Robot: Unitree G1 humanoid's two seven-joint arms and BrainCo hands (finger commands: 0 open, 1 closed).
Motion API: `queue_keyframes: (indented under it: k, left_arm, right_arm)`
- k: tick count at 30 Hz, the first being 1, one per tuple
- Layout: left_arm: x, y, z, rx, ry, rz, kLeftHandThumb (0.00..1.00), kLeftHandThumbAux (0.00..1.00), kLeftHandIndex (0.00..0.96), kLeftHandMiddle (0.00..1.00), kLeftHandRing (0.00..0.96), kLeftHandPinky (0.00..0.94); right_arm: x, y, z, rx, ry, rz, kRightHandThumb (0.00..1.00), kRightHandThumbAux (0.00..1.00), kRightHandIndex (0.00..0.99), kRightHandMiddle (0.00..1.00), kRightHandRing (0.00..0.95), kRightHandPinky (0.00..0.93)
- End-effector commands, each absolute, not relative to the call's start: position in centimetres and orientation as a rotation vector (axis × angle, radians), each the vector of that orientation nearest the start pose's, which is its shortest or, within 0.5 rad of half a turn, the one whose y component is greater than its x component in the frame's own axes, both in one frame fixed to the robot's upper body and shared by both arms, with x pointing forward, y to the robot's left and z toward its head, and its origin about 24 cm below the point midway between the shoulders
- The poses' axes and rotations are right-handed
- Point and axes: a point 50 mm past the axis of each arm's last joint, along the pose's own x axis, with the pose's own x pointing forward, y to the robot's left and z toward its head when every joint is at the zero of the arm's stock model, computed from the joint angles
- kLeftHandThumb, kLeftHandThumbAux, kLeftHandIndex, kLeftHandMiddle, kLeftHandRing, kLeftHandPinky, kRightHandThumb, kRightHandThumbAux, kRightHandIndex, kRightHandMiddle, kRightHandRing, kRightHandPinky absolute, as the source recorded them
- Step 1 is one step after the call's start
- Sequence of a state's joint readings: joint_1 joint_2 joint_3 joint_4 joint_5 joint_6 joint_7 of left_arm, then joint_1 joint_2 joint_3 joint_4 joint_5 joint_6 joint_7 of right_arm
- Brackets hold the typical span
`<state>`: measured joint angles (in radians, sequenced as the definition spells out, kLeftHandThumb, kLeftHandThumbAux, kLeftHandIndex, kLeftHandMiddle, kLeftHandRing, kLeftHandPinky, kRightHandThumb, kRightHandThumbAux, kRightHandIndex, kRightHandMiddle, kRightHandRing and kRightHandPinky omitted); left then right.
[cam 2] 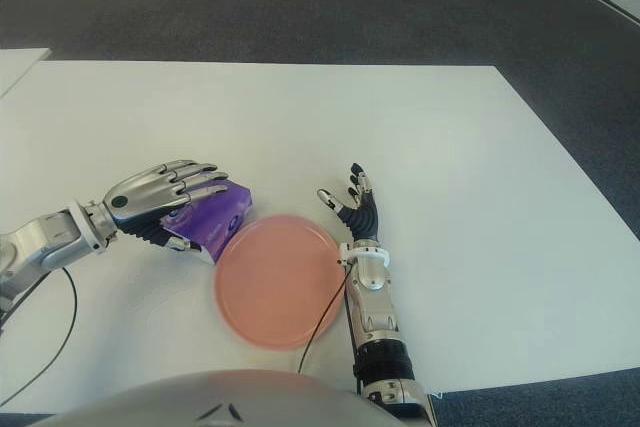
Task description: Put the tissue paper into the plate.
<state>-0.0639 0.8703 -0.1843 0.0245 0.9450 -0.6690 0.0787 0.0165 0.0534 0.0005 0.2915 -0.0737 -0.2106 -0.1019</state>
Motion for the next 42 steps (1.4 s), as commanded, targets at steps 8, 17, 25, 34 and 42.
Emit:
queue_keyframes:
  k: [8,17,25,34,42]
  left_arm:
    - [23.3,20.6,7.7,1.672,-0.561,-0.746,0.232,0.224,0.0,0.0,0.0,0.0]
    - [23.2,20.6,7.5,1.675,-0.551,-0.766,0.246,0.221,0.0,0.0,0.0,0.0]
    - [23.1,20.7,7.3,1.679,-0.537,-0.788,0.255,0.226,0.0,0.0,0.0,0.0]
    - [23.0,20.7,7.0,1.714,-0.53,-0.834,0.257,0.216,0.0,0.0,0.0,0.0]
    - [22.9,20.7,6.6,1.726,-0.522,-0.872,0.247,0.214,0.0,0.0,0.0,0.0]
  right_arm:
    - [21.7,-13.9,-4.2,-0.012,0.299,-0.083,0.071,0.722,0.058,0.048,0.01,0.0]
    - [21.6,-13.9,-4.1,-0.017,0.297,-0.078,0.061,0.705,0.056,0.049,0.007,0.0]
    - [21.7,-14.1,-3.9,-0.032,0.29,-0.077,0.045,0.701,0.052,0.042,0.0,0.0]
    - [21.8,-14.2,-4.1,-0.037,0.311,-0.086,0.053,0.711,0.05,0.04,0.003,0.0]
    - [21.8,-14.1,-4.1,-0.028,0.314,-0.09,0.064,0.712,0.056,0.044,0.003,0.0]
